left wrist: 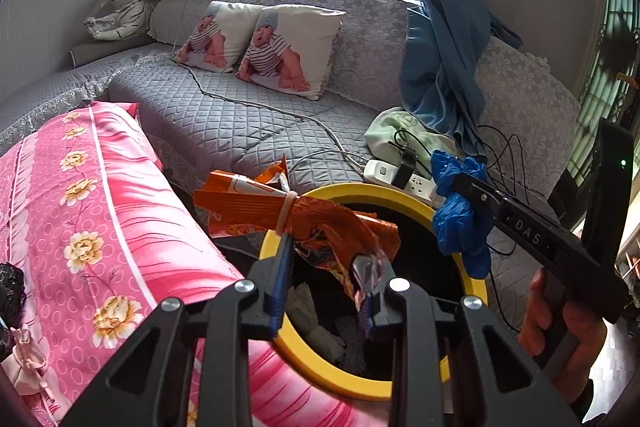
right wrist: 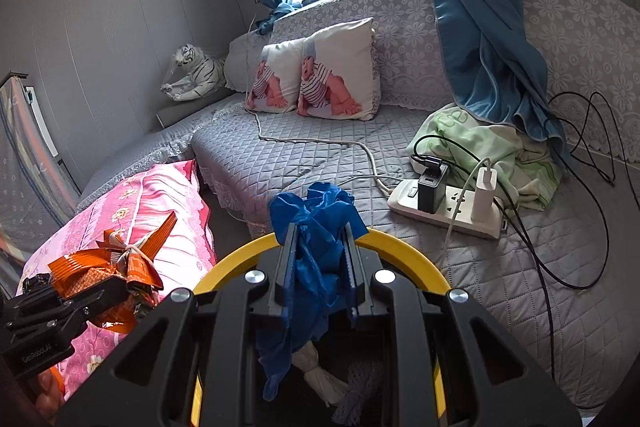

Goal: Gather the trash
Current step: 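Carry the orange wrapper and blue glove over the yellow-rimmed bin, then open the left tool over the bin while the right tool releases the glove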

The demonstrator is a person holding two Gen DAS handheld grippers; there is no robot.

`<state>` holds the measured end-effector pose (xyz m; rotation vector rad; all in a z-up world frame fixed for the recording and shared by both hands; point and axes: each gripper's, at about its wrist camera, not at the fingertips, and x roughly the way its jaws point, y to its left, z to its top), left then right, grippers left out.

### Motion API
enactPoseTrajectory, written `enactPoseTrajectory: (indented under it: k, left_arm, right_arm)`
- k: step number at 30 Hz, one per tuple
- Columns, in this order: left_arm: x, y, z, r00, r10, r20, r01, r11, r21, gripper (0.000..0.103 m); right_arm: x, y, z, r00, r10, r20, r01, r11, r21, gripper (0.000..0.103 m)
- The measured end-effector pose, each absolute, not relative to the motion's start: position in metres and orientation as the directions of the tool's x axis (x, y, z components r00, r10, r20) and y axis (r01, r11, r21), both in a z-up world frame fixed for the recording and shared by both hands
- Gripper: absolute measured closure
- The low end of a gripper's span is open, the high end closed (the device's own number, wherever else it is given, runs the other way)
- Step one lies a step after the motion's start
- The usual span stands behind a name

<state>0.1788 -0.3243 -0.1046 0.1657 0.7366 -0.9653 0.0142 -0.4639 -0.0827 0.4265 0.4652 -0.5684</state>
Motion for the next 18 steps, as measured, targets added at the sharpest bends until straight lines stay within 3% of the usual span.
enactPoseTrajectory:
  k: [18]
  left_arm:
    - [0.185,-0.345,-0.150,0.260,-0.670,-0.695,0.802,0.551,-0.231,0.076]
  right_arm:
    - [0.022,-0.471,-0.103,0.707,-0.422,-0.567,0.627,0.744,0.229,0.084]
